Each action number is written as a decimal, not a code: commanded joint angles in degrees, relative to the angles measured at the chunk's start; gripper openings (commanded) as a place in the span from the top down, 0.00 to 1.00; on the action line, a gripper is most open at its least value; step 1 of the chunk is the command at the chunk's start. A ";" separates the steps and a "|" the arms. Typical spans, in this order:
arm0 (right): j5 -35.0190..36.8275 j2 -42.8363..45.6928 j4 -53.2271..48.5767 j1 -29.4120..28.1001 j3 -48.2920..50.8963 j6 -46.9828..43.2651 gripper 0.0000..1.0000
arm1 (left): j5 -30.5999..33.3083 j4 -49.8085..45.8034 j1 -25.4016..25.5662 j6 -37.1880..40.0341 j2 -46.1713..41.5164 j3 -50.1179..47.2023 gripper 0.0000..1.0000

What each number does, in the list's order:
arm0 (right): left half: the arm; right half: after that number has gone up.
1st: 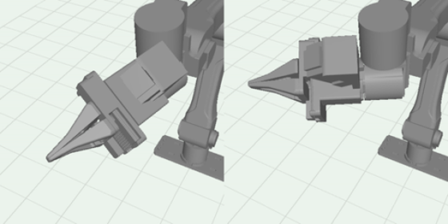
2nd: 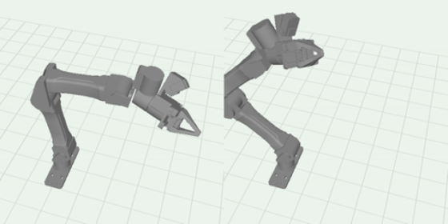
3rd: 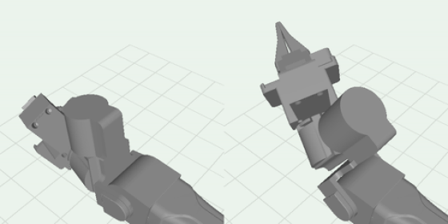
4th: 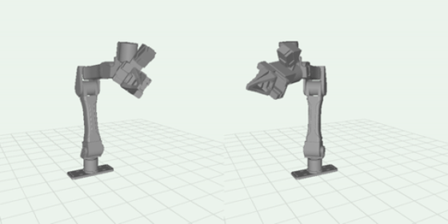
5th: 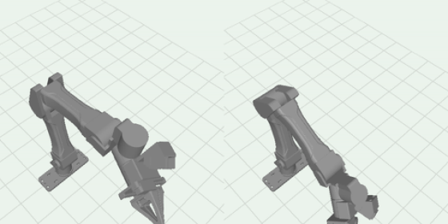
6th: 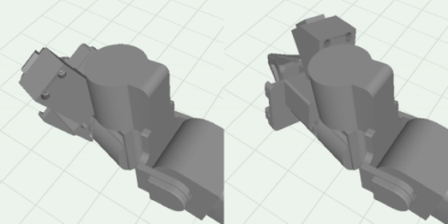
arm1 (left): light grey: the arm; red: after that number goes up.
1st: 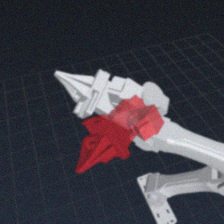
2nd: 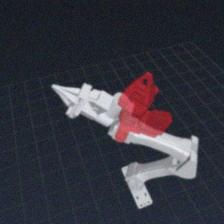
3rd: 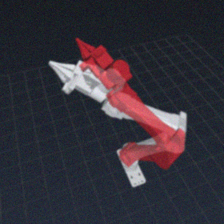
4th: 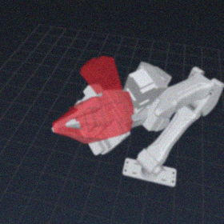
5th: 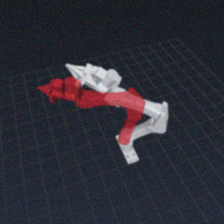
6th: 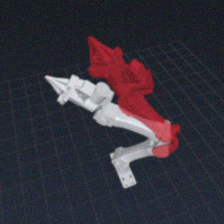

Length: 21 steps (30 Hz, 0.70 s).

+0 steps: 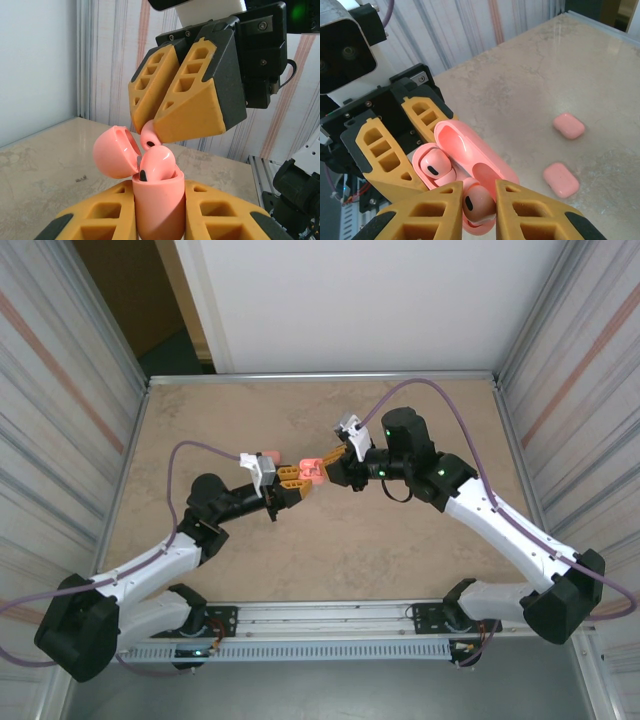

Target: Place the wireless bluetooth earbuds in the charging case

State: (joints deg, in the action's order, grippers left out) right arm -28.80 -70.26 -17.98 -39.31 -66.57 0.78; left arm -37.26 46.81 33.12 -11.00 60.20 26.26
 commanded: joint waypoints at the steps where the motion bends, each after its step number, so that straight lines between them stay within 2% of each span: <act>1: -1.96 0.81 0.11 -0.37 1.17 -1.20 0.79 | 1.04 2.52 0.36 -0.77 -1.07 1.26 1.00; 9: -2.48 1.02 0.24 -0.25 1.02 -0.64 0.74 | 1.03 2.56 0.30 -0.87 -1.25 1.23 1.00; 15: -1.42 1.76 0.42 0.28 -0.19 0.66 0.66 | 1.08 3.18 0.31 -1.17 -0.84 1.02 1.00; 21: -1.31 3.94 2.37 3.28 0.80 4.51 0.55 | 0.87 3.65 0.31 -1.41 -0.61 1.04 1.00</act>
State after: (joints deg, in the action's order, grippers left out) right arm -29.87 -68.64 -17.89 -37.45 -66.08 2.90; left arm -36.82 47.09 33.12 -11.90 60.05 26.26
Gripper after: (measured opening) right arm 0.447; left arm 0.218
